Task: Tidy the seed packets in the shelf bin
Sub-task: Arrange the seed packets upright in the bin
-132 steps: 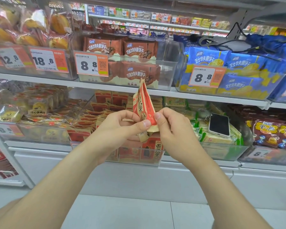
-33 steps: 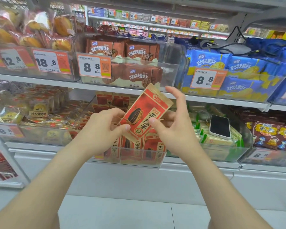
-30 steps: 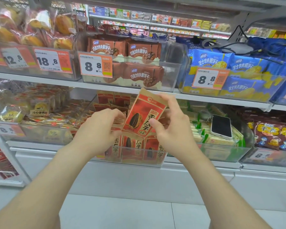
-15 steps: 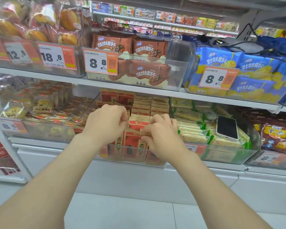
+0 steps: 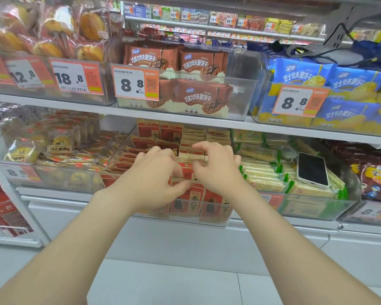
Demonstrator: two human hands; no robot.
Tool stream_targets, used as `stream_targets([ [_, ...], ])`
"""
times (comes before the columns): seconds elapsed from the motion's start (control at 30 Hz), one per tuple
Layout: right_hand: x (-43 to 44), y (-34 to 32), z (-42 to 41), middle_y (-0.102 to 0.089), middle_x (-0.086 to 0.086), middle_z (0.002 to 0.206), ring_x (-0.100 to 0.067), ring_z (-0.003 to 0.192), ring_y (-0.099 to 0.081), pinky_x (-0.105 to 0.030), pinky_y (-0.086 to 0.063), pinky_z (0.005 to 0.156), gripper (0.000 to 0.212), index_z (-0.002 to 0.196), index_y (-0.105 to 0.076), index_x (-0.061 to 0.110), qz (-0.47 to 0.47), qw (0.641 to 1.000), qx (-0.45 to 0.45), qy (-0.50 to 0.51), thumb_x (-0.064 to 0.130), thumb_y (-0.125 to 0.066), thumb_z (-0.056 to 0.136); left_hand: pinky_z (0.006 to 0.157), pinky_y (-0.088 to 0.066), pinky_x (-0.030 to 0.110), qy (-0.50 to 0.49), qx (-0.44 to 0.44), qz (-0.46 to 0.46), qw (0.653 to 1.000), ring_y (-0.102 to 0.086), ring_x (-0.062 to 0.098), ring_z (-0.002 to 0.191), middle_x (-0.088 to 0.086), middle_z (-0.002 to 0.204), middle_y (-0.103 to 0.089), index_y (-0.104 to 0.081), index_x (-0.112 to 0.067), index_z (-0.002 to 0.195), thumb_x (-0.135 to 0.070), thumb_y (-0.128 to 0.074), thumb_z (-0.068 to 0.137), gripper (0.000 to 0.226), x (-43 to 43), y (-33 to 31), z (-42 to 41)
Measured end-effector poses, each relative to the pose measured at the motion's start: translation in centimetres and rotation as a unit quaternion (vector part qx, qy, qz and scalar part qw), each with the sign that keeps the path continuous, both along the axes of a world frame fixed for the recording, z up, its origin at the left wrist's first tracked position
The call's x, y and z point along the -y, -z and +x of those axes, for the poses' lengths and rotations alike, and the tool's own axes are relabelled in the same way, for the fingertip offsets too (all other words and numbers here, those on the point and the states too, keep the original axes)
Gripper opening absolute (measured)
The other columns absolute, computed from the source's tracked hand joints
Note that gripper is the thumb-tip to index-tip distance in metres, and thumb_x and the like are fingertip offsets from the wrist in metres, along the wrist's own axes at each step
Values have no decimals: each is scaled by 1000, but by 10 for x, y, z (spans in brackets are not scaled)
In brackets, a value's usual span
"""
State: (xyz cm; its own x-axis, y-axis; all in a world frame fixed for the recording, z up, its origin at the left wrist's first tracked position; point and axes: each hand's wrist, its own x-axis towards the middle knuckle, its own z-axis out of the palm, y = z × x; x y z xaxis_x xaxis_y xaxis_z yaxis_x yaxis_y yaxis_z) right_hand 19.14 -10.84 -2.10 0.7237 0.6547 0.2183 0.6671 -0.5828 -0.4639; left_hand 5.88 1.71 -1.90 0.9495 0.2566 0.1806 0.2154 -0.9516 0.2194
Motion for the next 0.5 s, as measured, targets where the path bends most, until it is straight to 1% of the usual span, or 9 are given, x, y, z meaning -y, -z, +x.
stream_targets([
  [0.07, -6, -3, 4, -69, 8, 131, -31, 134, -41, -50, -30, 109, 44, 136, -67, 37, -22, 1000, -10, 16, 27, -64, 94, 102, -46, 43, 18, 15, 12, 1000, -47, 16, 111, -10, 114, -60, -77, -37, 118, -45, -63, 103, 22, 0, 0, -1],
  [0.1, -8, -5, 5, -71, 6, 125, -33, 130, -41, -50, -32, 108, 43, 131, -70, 36, -40, 999, -6, 23, 24, -66, 91, 102, -48, 42, 23, 20, 15, 999, -48, 15, 111, -10, 114, -63, -76, -36, 122, -38, -64, 104, 22, -1, 0, -1],
  [0.13, -11, -8, 6, -71, 3, 118, -34, 125, -40, -50, -33, 105, 39, 124, -74, 34, -61, 998, 2, 28, 22, -66, 88, 103, -49, 41, 25, 23, 15, 999, -49, 14, 111, -10, 113, -64, -75, -36, 125, -33, -65, 104, 23, -3, 0, 0],
  [0.2, -16, -12, 7, -67, -1, 102, -34, 118, -39, -51, -34, 103, 26, 109, -77, 30, -99, 995, 10, 31, 20, -67, 87, 104, -50, 40, 21, 32, 17, 999, -50, 13, 110, -13, 113, -67, -75, -37, 125, -30, -66, 105, 23, -5, 0, 0],
  [0.27, -20, -11, 8, -64, -3, 100, -34, 118, -38, -51, -34, 103, 18, 103, -75, 30, -110, 993, 8, 32, 22, -69, 88, 104, -50, 39, 15, 39, 9, 999, -50, 11, 109, -16, 111, -71, -75, -38, 123, -32, -67, 105, 21, -7, 1, 1],
  [0.33, -21, -8, 12, -67, 0, 105, -32, 120, -40, -50, -32, 102, 13, 101, -76, 32, -93, 995, 22, 20, 24, -73, 90, 99, -49, 38, 11, 36, -3, 999, -46, 9, 106, -17, 109, -72, -75, -41, 121, -33, -67, 104, 20, -8, 2, 1],
  [0.4, -18, -6, 13, -71, 4, 113, -29, 124, -48, -48, -34, 104, 15, 107, -78, 33, -45, 998, 34, 0, 24, -73, 96, 92, -46, 35, 10, 35, -10, 999, -42, 9, 102, -13, 109, -71, -73, -43, 121, -35, -66, 105, 20, -8, 4, 1],
  [0.47, -13, -11, 12, -74, 2, 118, -24, 122, -60, -47, -46, 109, 18, 114, -78, 27, 34, 999, 31, -25, 20, -70, 100, 89, -43, 34, 15, 33, -9, 999, -41, 9, 102, -13, 111, -70, -73, -43, 122, -36, -65, 105, 20, -9, 6, 2],
  [0.5, -10, -13, 12, -75, 2, 117, -21, 117, -65, -47, -53, 106, 18, 115, -78, 24, 74, 996, 39, -38, 18, -69, 101, 91, -43, 34, 18, 31, -7, 999, -41, 9, 102, -14, 111, -71, -73, -42, 123, -36, -65, 106, 20, -9, 6, 1],
])
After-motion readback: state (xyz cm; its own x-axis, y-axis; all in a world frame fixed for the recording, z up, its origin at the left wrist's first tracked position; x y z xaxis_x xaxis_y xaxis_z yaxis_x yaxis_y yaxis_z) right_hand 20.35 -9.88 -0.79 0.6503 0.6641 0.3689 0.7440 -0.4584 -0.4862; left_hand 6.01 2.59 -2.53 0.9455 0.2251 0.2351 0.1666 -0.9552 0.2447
